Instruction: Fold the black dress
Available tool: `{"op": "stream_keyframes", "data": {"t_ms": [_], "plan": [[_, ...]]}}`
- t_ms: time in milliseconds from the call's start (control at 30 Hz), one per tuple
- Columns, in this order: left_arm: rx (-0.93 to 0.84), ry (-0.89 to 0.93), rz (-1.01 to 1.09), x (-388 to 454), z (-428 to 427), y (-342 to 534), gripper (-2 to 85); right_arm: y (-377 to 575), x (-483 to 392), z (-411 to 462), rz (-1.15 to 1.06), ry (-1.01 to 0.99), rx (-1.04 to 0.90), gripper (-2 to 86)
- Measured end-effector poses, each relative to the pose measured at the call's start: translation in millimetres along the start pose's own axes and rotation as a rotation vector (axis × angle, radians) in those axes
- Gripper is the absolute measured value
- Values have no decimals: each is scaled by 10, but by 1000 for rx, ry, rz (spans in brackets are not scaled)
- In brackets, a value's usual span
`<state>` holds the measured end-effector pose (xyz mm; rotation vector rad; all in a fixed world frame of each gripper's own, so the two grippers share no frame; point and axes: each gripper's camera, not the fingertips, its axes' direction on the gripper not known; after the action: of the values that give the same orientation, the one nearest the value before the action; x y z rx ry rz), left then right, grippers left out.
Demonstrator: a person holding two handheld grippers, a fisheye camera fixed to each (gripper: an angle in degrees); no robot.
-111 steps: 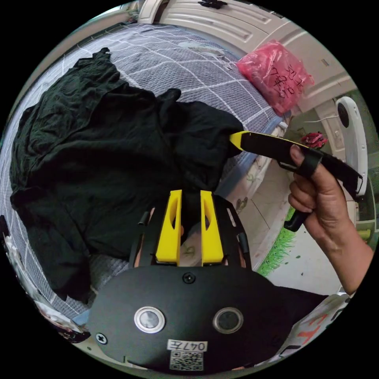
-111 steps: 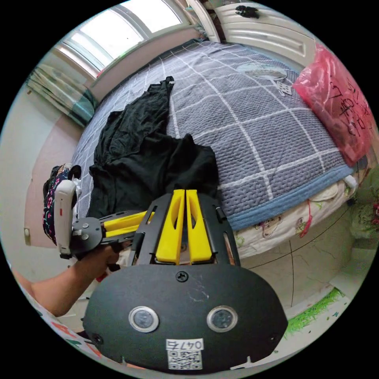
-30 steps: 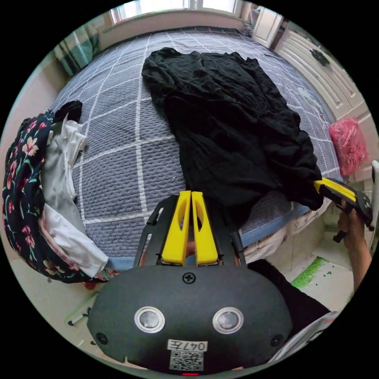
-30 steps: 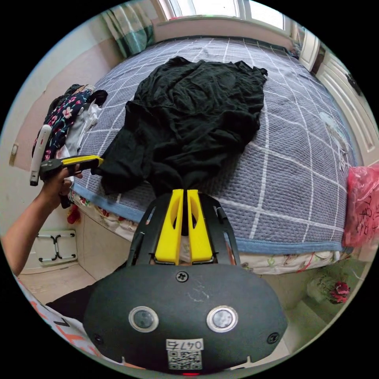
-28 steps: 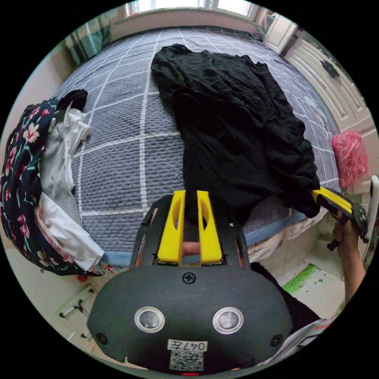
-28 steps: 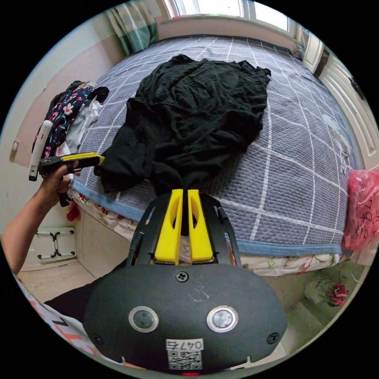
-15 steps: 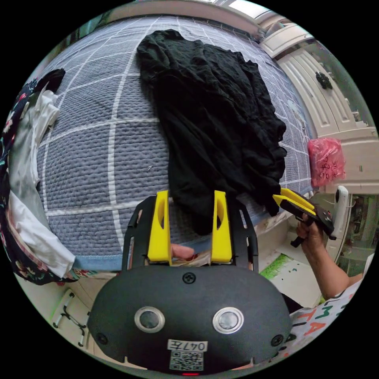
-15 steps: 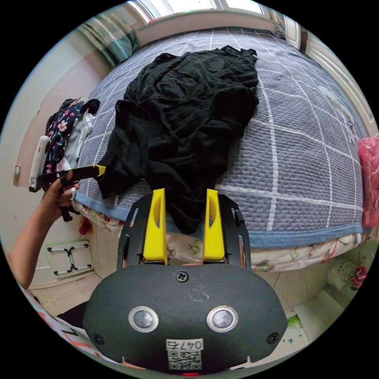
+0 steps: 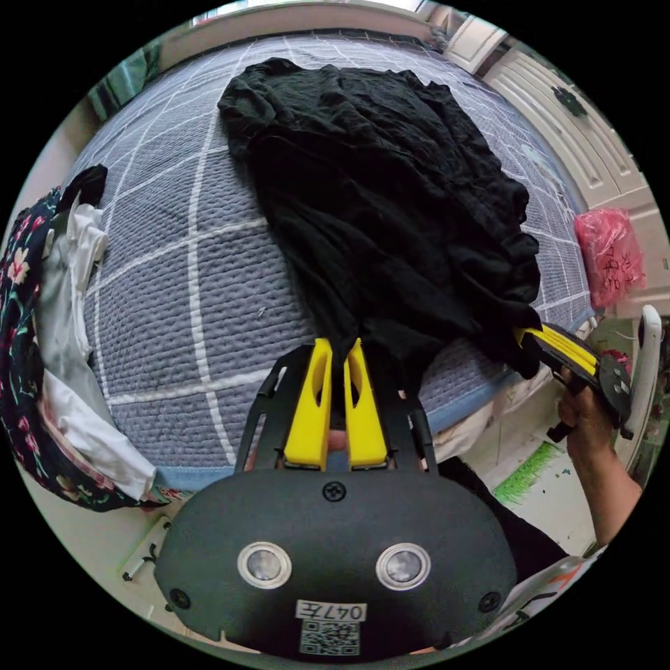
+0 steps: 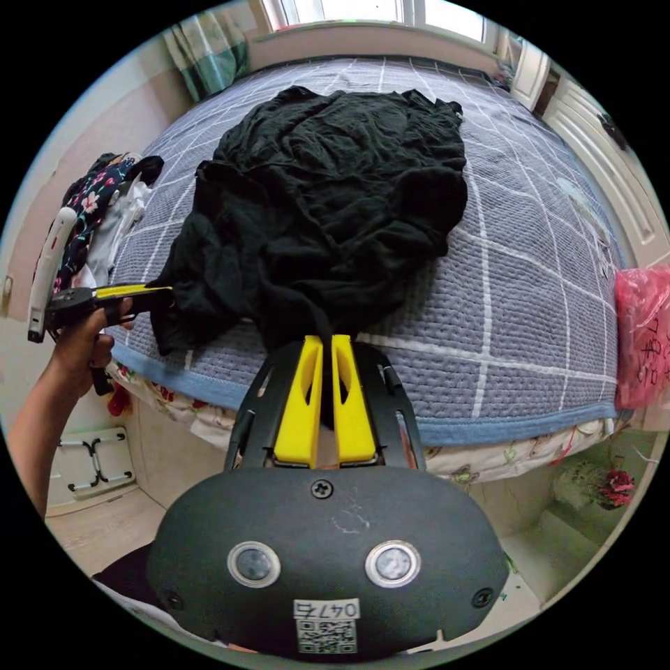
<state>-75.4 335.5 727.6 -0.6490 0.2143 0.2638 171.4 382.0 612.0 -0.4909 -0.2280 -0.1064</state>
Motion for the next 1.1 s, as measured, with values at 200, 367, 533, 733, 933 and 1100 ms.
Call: {"op": "stream_keyframes", "data": {"t_ms": [200,367,533,733,933,1100], "plan": [[-8,-17,-49,-42,-202,67,-2,72,82,-291,-30,-25,5,0],[-60,-13,-65,4,-356,177,-4,123,109,-419,-74,-53,-40,0],[-132,-53,-70,172,-475,463,-4,324,93,-488,-72,-99,-125,0],[-211,-40,-96,350,-602,822,-4,615,148,-606,-40,-158,-234,0],[-64,-31,-117,257,-1187,331,-2,137,313,-987,-12,-179,-142,0],[97,-39,-102,81,-1487,-735,1,-709,425,-1111,-28,-131,-37,1]]}}
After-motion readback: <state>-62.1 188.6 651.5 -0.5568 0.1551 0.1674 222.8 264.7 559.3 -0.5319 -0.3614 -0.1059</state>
